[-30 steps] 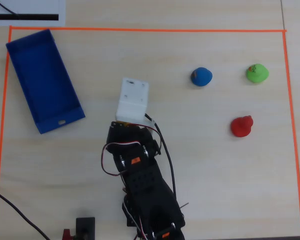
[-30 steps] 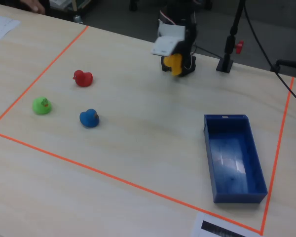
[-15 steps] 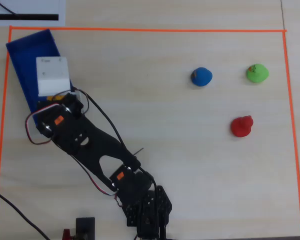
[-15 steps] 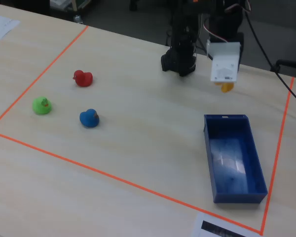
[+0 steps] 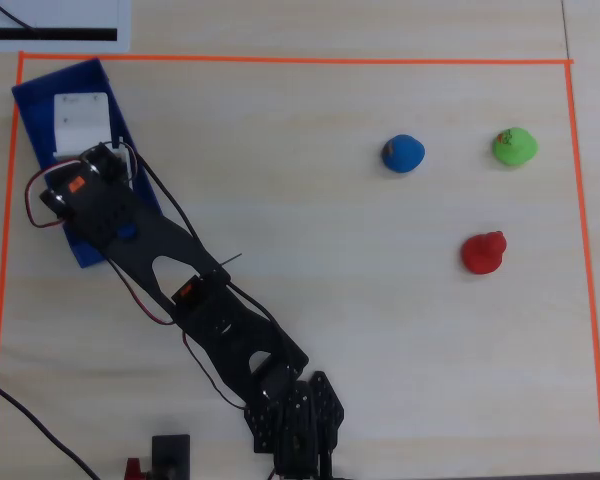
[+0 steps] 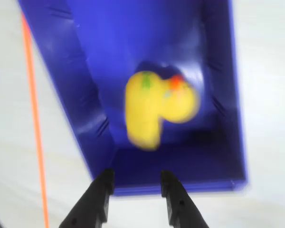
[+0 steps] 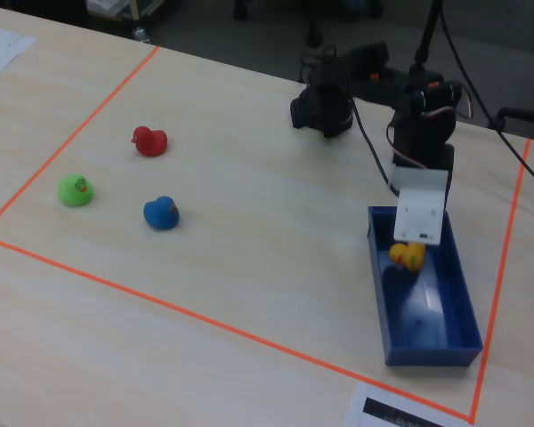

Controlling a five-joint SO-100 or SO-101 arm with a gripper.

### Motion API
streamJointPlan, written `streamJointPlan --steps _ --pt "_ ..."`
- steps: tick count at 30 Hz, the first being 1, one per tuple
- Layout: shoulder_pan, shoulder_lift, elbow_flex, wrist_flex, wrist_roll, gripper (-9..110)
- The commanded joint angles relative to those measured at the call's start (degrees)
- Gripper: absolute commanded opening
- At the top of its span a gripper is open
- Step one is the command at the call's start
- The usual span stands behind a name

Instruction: Grasp yellow duck and put it into box.

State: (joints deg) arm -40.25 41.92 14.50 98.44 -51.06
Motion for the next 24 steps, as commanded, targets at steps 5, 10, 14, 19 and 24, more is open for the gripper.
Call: streamJointPlan --steps 5,10,14,19,24 --pt "2.4 -3.4 -9.2 -1.7 -0.5 14" --pt "8.3 10.4 -4.8 -1.9 -2.2 2" --pt "17.1 28.3 12.1 -6.2 -4.0 0" --pt "29.7 56.7 56.1 -24.7 -10.4 0" --pt "38.0 85.1 106.0 -45.0 -20.1 0"
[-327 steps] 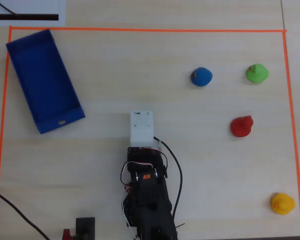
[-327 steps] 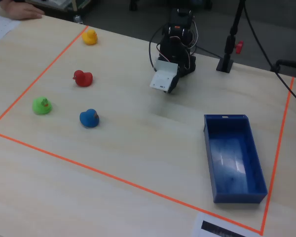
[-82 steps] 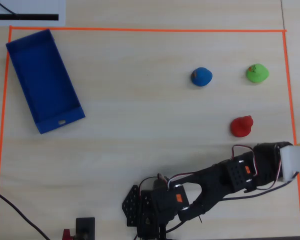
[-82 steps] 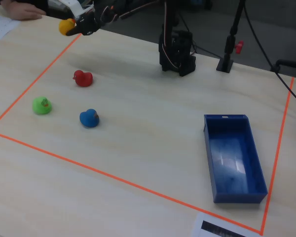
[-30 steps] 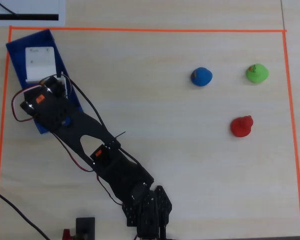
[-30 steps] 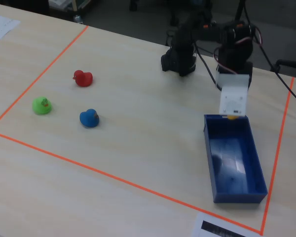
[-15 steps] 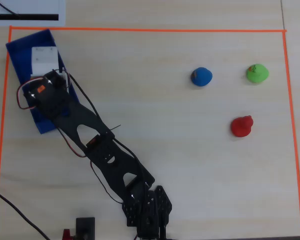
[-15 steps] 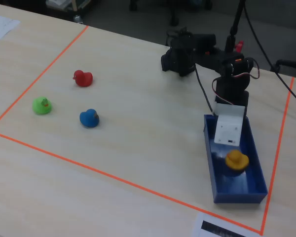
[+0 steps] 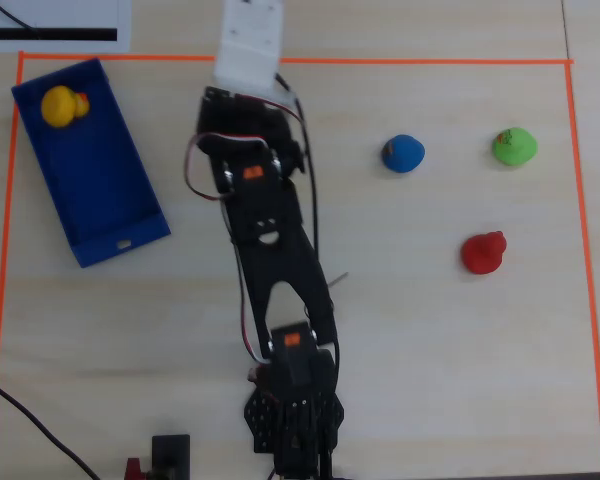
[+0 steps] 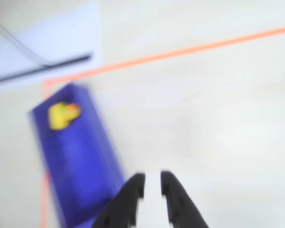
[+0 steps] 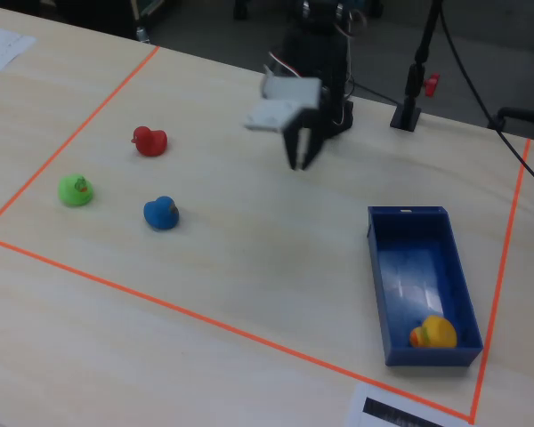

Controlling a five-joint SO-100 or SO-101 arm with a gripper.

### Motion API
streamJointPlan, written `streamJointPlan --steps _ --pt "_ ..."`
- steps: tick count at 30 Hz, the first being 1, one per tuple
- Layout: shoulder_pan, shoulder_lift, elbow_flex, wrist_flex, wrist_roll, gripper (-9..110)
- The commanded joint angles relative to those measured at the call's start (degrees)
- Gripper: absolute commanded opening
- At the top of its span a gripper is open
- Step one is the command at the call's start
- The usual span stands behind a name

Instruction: Grasp yellow duck and put it into box.

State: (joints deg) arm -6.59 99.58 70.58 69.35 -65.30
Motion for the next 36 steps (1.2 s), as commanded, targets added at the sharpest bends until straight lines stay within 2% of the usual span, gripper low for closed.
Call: streamJointPlan --steps 1,3,7,14,26,36 --pt "4.9 32.7 58.4 -18.8 -6.9 0" --pt "5.2 42.7 72.8 -22.0 -8.7 0" --pt "3.9 58.7 90.5 -20.7 -9.6 0" --pt "0.1 87.4 104.7 -2.2 -9.3 0" --pt "0.5 90.1 107.0 6.2 -9.8 0" --pt "0.6 90.1 107.0 6.1 -8.9 0"
